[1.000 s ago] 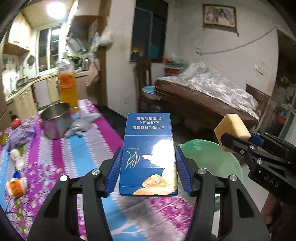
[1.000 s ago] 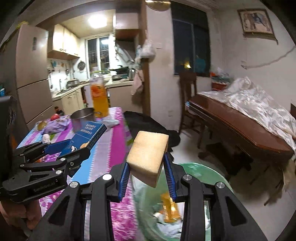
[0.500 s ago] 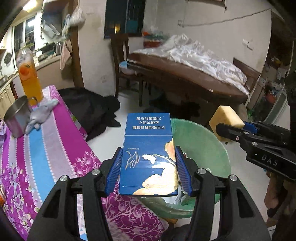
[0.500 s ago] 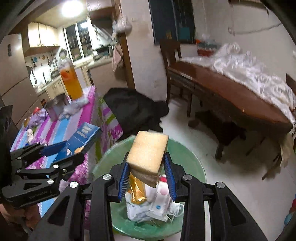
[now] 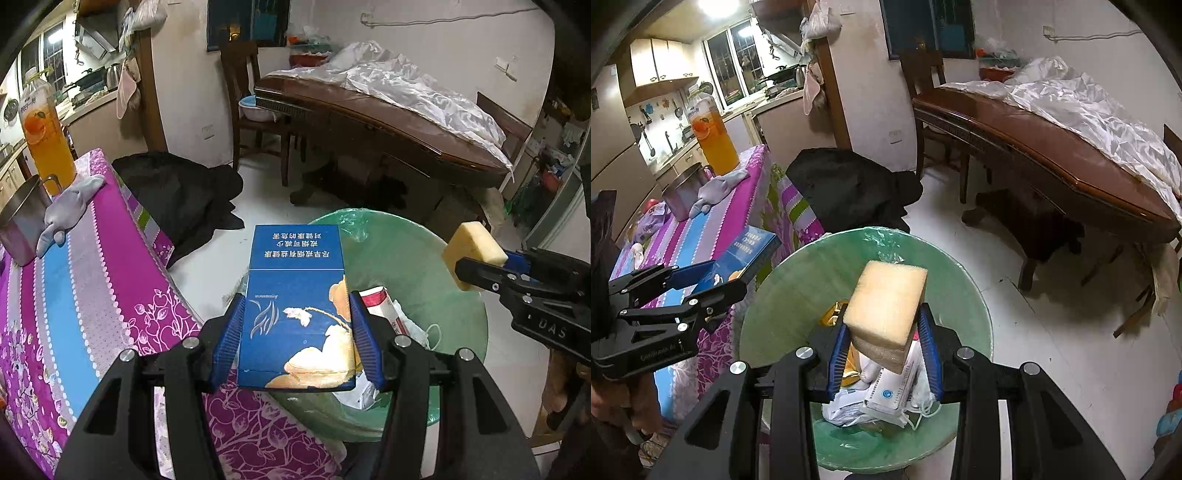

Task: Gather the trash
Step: 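Carry the blue box and yellow sponge over the green basin with both tools, then open both tools to drop the box and sponge into the basin, then move both tools back over the table toward the remaining trash, then grasp the blue bottle cap with the left tool while the right tool grasps the orange paper cup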

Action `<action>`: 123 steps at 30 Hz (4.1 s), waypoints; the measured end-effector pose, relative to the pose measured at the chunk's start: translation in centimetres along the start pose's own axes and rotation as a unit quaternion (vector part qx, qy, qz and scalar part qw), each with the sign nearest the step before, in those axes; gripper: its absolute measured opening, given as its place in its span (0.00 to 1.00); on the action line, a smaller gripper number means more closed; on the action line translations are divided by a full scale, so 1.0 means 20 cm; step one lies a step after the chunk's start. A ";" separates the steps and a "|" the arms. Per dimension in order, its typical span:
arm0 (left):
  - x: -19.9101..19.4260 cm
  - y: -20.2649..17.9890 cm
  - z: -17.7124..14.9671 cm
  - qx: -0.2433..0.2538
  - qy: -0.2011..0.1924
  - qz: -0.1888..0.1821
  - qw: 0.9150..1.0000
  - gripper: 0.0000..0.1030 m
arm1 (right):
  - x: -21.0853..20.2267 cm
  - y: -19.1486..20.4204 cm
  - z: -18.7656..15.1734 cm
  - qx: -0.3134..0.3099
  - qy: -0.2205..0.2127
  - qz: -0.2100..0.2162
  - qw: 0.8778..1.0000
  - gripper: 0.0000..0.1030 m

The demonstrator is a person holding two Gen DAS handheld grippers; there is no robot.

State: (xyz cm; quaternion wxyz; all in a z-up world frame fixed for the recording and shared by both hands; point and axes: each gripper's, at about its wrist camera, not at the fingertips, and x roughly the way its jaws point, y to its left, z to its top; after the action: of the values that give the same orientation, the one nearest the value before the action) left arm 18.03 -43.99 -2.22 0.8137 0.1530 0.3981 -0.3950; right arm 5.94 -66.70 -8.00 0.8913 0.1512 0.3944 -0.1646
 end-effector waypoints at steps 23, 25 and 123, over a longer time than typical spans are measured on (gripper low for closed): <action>0.03 -0.05 0.03 0.002 -0.002 0.001 1.000 0.52 | 0.01 -0.02 -0.04 0.010 0.000 0.004 1.000 0.37; 0.04 -0.05 0.03 0.001 0.001 0.003 1.000 0.54 | 0.01 -0.02 -0.04 0.012 -0.002 0.005 1.000 0.50; -0.66 2.31 -0.86 -0.187 0.022 0.197 0.962 0.80 | 0.64 2.65 0.09 -0.319 0.063 0.272 0.906 0.34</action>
State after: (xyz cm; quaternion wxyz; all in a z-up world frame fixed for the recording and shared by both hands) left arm 39.27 2.25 -6.04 0.8805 0.0823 0.4447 -0.1417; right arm 37.09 -21.87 -9.14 0.8755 -0.0297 0.4244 0.2291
